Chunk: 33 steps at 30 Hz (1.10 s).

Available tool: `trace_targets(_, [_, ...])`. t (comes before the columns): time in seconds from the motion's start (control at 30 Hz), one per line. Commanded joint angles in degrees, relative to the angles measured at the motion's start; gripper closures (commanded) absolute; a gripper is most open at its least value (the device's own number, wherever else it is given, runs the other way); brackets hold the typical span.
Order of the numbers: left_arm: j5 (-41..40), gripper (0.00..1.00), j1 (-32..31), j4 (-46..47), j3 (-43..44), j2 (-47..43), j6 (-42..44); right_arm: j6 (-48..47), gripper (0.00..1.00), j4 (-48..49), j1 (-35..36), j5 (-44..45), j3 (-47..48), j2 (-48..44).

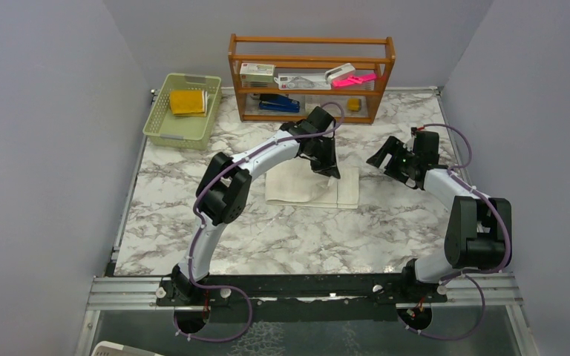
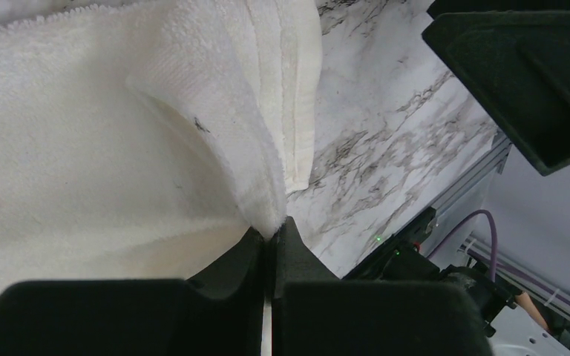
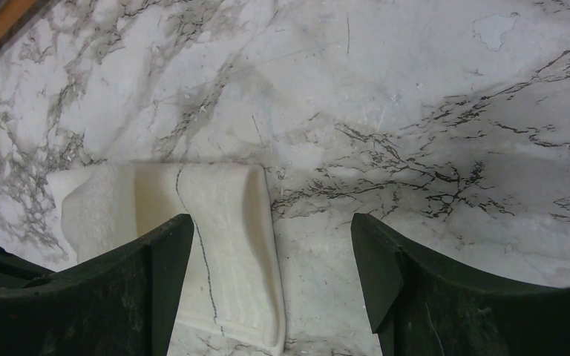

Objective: Roll the towels
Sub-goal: Fold the towel at the center of the board.

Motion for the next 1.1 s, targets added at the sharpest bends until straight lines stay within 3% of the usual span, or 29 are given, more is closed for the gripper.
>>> trace_targets(0.0, [2.7,1.00,-0.5,1.1,2.2,-1.9,-2.3,-1.0,0.21,-0.2,0.3,0.4,-0.5,0.7])
trace_targets(1.07, [3.4,1.00,-1.0,0.5,4.8,-2.4,-4.7,-1.0,0.21,0.7,0.3,0.2,-2.2,0.9])
